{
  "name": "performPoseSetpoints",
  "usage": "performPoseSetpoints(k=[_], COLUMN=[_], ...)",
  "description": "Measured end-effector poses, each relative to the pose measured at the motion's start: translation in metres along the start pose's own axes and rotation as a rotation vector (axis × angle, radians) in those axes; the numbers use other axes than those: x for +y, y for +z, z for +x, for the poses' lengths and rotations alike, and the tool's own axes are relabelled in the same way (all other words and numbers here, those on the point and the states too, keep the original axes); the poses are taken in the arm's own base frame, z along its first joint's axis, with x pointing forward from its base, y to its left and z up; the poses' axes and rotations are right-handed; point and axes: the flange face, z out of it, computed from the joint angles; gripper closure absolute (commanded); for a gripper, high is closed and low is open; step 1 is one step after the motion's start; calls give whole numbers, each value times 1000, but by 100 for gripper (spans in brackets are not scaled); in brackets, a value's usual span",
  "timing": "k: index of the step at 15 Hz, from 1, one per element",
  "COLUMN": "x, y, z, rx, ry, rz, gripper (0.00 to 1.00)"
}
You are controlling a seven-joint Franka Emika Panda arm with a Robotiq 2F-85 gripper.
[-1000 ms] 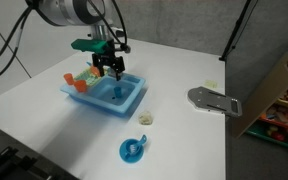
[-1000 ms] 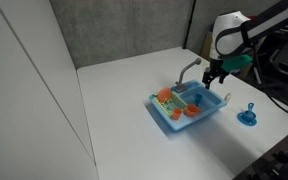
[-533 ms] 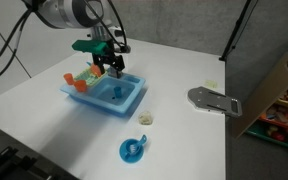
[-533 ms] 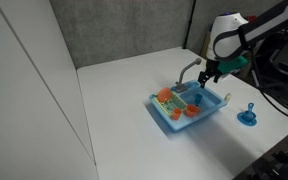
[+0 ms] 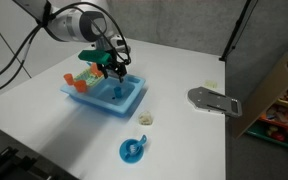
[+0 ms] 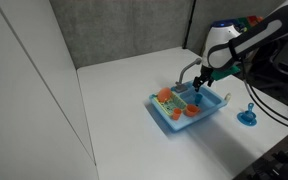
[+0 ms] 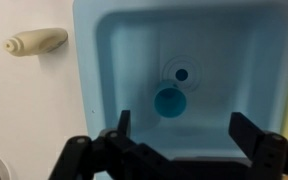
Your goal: Remove the blue cup from inside the sink and put it on the table
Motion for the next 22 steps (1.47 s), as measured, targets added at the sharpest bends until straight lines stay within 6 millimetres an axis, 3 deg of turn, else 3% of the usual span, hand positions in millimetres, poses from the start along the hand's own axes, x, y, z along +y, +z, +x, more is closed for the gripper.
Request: performPoseSetpoints(k=[11, 17, 22], x=[-13, -18, -17], y=[48, 67, 71], z=[36, 39, 38], rx=[11, -3, -11], ry=[-13, -25, -30], rz=[-6, -9, -11], gripper=[0, 0, 0])
